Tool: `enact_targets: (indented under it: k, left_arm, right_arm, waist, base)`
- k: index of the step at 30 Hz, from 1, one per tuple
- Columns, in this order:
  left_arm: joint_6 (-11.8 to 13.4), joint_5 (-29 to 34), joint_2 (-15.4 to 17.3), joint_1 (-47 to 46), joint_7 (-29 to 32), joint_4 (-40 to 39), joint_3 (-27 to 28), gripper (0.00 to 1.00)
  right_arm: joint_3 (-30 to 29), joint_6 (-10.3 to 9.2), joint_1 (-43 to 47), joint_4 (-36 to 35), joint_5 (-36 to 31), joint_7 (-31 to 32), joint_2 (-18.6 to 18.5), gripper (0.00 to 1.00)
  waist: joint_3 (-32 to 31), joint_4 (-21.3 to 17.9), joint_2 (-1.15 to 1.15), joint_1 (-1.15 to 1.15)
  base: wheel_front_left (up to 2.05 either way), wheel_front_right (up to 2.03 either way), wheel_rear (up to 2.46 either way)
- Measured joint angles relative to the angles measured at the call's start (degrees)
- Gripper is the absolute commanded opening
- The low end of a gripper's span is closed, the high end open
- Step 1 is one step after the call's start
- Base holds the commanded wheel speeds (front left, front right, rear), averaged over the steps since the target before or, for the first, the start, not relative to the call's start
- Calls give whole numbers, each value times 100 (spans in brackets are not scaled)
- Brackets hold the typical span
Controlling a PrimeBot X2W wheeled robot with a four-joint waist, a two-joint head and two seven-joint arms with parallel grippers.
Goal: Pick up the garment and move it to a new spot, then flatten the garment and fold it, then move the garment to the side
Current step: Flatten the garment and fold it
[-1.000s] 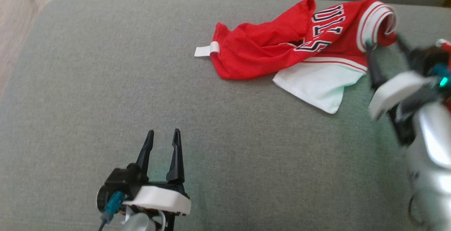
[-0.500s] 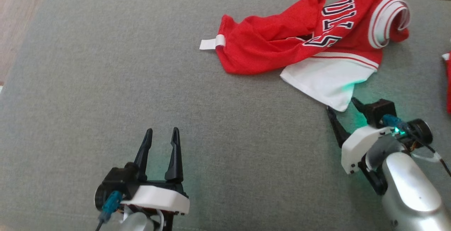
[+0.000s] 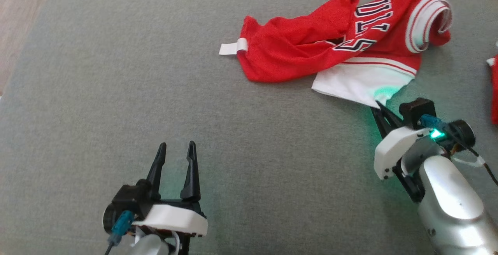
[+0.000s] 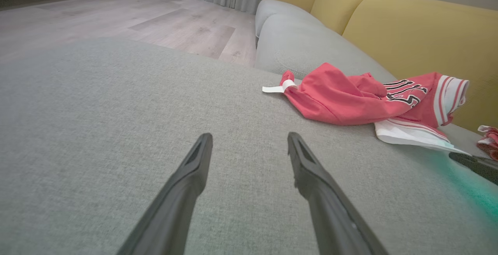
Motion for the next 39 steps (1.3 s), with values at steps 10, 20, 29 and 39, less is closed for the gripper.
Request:
enact_targets:
  k: [10,20,29,39]
  left_arm:
    - [59,-53,69,52,-1,-25,120,100]
    - [120,-100,191,378,1,-136,140,100]
    - [124,-100,237,379,44,-235,116,100]
    - [131,-100,267,378,65,-224,76,100]
  right_arm:
    - [-322,0,1167,-1894,20,-85,215,0]
    - [-702,0,3214,-3600,-214,606,606,0]
    - [-1183,0,3840,-3562,-360,723,725,0]
    - [-1300,0,3567,-3370,-335,219,883,100]
  waist:
    - [-396,-447,0,0]
    - [-732,-837,0,-1]
    - [-718,-923,0,-1]
    - [-761,-846,0,0]
  base:
    - [0,0,0]
    - [0,0,0]
    - [0,0,0]
    - [0,0,0]
